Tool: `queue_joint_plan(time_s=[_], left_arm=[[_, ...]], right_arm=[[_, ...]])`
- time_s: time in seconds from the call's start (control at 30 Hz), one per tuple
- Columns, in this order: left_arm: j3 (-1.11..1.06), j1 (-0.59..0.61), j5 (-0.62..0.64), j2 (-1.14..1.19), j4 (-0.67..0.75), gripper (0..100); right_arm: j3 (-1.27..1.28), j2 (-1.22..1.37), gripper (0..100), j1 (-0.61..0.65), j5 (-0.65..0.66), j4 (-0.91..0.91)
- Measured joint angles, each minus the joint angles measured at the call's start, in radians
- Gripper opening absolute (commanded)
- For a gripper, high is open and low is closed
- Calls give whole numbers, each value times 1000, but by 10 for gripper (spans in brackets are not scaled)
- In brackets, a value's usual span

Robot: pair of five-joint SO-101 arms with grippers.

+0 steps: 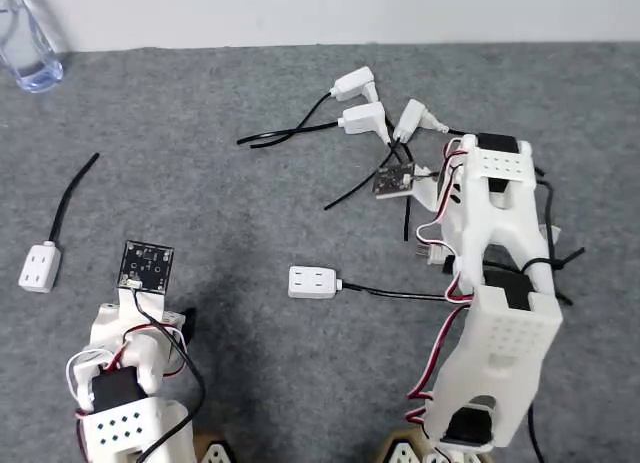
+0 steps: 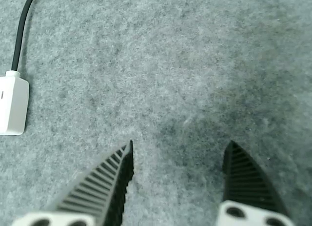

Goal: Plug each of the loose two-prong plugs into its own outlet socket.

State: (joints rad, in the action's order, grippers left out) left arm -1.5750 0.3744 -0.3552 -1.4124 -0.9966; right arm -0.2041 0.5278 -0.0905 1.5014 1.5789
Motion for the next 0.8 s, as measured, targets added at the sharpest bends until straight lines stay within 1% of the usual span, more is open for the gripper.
queue_joint_plan(time_s=[0.27, 0.67, 0.8], left_arm=[[0, 0, 0, 0, 0, 284], [0, 0, 0, 0, 0, 284], [0, 0, 0, 0, 0, 284]], right_arm=[[-9, 25, 333, -2, 28, 0], [-40, 103, 331, 12, 28, -25], [-40, 103, 277, 12, 28, -34]])
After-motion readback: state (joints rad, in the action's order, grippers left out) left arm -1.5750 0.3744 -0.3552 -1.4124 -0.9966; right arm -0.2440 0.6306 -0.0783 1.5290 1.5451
